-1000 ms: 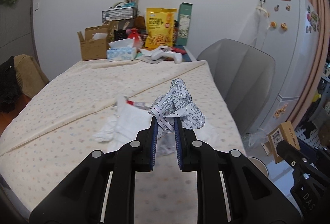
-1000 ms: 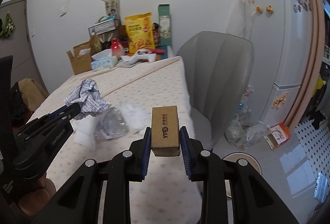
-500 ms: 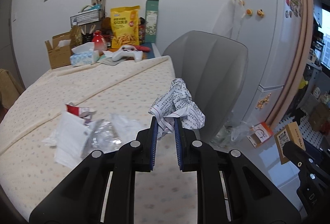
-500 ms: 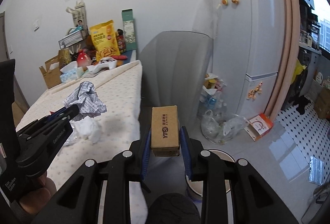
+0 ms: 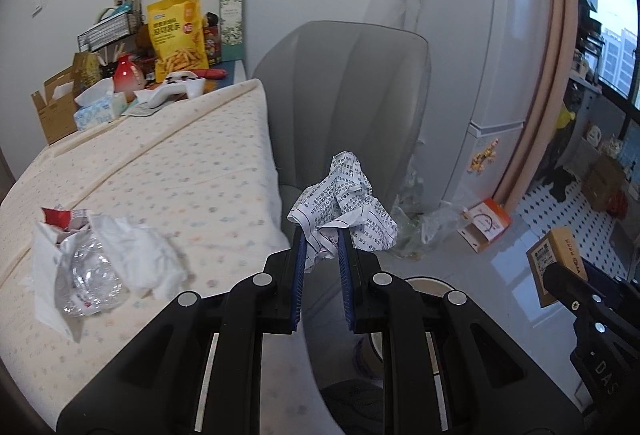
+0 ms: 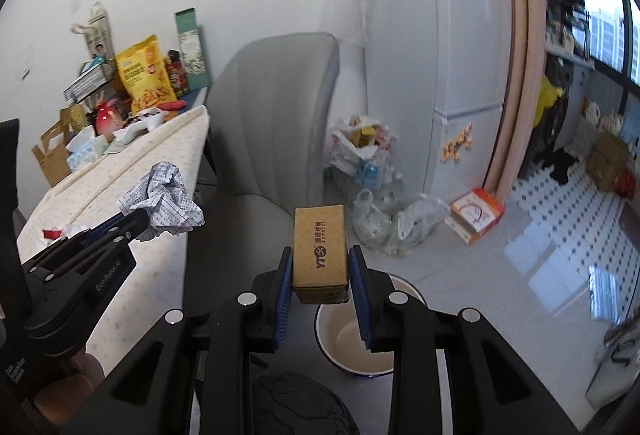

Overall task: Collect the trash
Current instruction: 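Carry the paper and box to the floor bin and release both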

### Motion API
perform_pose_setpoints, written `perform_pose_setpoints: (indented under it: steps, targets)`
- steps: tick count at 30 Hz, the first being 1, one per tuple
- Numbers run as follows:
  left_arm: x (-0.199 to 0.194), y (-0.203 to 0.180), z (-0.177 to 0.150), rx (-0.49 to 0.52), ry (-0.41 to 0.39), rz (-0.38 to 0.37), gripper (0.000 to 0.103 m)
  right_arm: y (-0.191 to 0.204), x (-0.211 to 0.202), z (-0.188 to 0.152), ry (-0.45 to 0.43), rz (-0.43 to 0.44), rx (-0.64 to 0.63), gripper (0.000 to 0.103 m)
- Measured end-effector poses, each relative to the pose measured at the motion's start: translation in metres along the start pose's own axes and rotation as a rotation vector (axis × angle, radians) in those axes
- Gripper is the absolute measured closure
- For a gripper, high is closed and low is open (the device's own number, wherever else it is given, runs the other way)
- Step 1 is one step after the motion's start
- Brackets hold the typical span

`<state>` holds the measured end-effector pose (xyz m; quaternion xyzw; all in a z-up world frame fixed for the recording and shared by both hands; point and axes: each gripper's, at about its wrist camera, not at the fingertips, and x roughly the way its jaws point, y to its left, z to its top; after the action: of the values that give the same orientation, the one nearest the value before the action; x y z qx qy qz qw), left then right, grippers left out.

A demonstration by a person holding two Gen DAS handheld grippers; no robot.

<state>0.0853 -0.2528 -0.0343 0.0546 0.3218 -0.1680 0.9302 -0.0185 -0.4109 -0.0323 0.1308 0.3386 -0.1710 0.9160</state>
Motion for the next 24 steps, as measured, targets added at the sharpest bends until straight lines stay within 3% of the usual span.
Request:
perform_pose_setpoints:
  steps: [14, 16, 17, 18, 24]
  targets:
    - [0.062, -0.038, 0.014, 0.047, 0.081, -0.019, 0.086, -0.05, 0.075, 0.015, 0.072, -0.009, 0.069, 0.074]
    - [0.071, -0.045, 0.014, 0.057, 0.098, -0.025, 0.086, -0.055, 0.084, 0.015, 0.082, -0.006, 0.075, 0.06]
    - [0.074, -0.048, 0.013, 0.062, 0.104, -0.029, 0.086, -0.059, 0.088, 0.015, 0.08, -0.006, 0.081, 0.044]
    - [0.078, -0.054, 0.013, 0.071, 0.11, -0.034, 0.086, -0.062, 0.09, 0.015, 0.074, -0.01, 0.083, 0.039]
    - [0.087, -0.083, 0.007, 0.118, 0.136, -0.071, 0.086, -0.093, 0.084, 0.011, 0.075, -0.053, 0.147, 0.038]
